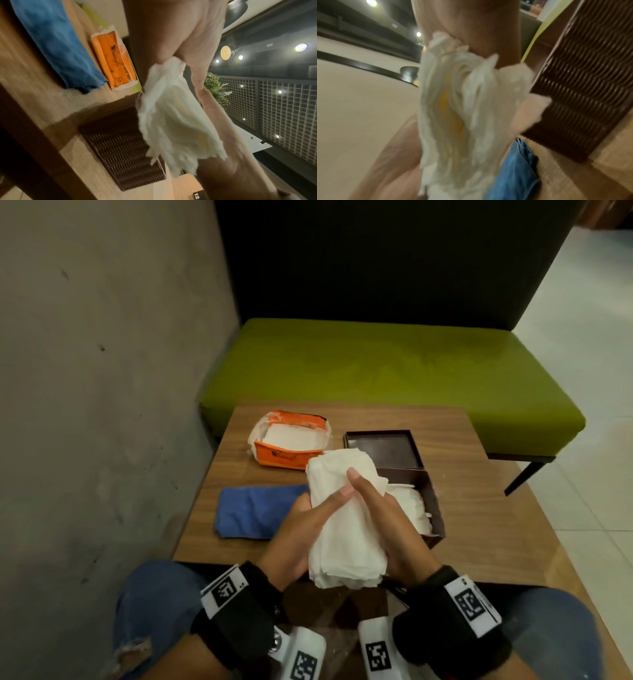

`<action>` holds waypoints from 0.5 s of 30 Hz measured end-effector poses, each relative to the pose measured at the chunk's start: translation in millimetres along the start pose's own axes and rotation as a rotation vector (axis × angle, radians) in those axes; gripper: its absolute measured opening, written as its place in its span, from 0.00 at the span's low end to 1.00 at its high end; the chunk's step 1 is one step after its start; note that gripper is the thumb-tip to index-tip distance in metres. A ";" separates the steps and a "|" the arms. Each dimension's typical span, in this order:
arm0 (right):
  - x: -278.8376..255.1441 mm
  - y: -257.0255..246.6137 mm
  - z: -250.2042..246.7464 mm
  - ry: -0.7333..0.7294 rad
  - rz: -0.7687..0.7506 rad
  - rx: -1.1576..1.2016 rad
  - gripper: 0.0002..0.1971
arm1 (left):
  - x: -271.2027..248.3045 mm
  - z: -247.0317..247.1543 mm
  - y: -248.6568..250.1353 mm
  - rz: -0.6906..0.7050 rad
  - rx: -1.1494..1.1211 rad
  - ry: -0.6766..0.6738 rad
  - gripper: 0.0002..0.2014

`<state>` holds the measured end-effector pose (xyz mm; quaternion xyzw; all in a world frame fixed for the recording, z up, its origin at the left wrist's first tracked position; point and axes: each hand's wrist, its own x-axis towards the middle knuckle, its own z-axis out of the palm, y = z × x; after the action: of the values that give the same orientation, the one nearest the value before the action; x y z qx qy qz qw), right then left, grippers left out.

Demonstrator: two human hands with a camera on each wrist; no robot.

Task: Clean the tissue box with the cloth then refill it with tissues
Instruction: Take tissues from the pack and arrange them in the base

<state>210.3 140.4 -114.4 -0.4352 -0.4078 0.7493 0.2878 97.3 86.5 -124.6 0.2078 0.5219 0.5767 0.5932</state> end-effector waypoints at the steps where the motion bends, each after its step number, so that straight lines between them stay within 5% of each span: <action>1: -0.2 0.0 -1.5 0.024 -0.022 -0.015 0.22 | 0.5 0.8 -0.2 0.003 -0.020 0.002 0.23; 5: -4.1 -4.1 -3.6 -0.003 -0.044 -0.014 0.18 | 3.5 1.4 1.1 0.019 -0.048 -0.004 0.22; 9: -6.4 1.8 2.8 -0.010 -0.029 -0.097 0.14 | 4.7 7.2 -3.9 0.011 0.046 -0.012 0.31; 15: -1.9 -12.9 -29.8 -0.026 -0.055 -0.204 0.31 | 5.0 -12.6 14.4 -0.073 0.261 -0.223 0.19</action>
<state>238.6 156.1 -111.1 -0.4413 -0.4973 0.7013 0.2573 78.7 90.2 -118.9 0.3268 0.5303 0.4556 0.6359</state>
